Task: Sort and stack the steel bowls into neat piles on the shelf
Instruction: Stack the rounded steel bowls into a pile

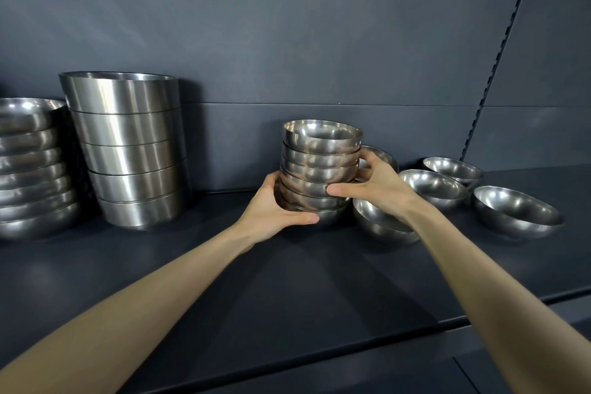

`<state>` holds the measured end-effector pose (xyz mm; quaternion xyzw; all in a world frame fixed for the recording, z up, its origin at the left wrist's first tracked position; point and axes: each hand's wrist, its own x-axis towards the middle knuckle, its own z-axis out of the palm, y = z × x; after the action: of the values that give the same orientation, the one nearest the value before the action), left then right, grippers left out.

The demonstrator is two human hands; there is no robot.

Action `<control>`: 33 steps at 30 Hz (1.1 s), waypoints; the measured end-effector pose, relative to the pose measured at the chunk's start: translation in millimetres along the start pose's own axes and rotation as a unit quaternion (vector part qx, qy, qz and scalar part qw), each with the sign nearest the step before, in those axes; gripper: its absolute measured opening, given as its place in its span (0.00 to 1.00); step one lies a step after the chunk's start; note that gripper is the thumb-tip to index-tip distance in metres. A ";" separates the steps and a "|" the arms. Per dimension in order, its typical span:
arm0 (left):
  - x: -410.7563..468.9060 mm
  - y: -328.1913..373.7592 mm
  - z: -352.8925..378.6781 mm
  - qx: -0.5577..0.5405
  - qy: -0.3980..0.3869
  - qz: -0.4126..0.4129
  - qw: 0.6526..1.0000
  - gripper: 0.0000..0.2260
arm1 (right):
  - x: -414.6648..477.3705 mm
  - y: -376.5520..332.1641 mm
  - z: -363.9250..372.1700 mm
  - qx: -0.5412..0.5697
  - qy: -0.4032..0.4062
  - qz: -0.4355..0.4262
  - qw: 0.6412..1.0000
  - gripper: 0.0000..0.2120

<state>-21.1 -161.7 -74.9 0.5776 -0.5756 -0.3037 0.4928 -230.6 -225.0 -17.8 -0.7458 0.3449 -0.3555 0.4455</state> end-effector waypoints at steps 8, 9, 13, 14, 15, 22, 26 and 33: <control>-0.9 15.6 -15.6 0.000 0.020 0.031 0.999 0.48 | -0.6 -21.7 5.1 -0.029 0.036 -0.017 0.999 0.43; -0.2 20.5 -17.6 -0.001 0.022 0.036 0.999 0.49 | -1.3 -28.3 3.7 -0.037 0.040 -0.021 0.998 0.46; 1.4 41.9 -15.3 -0.003 0.015 0.060 0.998 0.49 | -12.1 -51.5 -9.2 -0.042 0.055 -0.035 0.997 0.44; 2.0 47.1 -12.4 -0.005 0.012 0.065 0.998 0.48 | -15.6 -55.5 -13.7 -0.042 0.059 -0.037 0.997 0.42; 2.8 52.3 -8.8 -0.008 0.008 0.069 0.998 0.48 | -19.4 -59.1 -18.5 -0.042 0.062 -0.037 0.996 0.41; 3.3 76.3 36.6 -0.009 -0.032 0.078 0.996 0.42 | -51.5 -57.4 -62.9 -0.060 0.098 -0.018 0.993 0.30; 2.1 75.6 64.1 -0.023 -0.038 0.067 0.997 0.39 | -62.5 -43.7 -81.7 -0.076 0.109 0.006 0.991 0.31; -3.3 70.1 91.8 -0.023 -0.041 0.050 0.998 0.47 | -71.2 -18.8 -98.6 -0.070 0.104 0.015 0.992 0.47</control>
<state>-131.5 -168.2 -41.5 0.5237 -0.6162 -0.3156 0.4965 -345.8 -200.3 18.0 -0.7287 0.4250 -0.3995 0.3590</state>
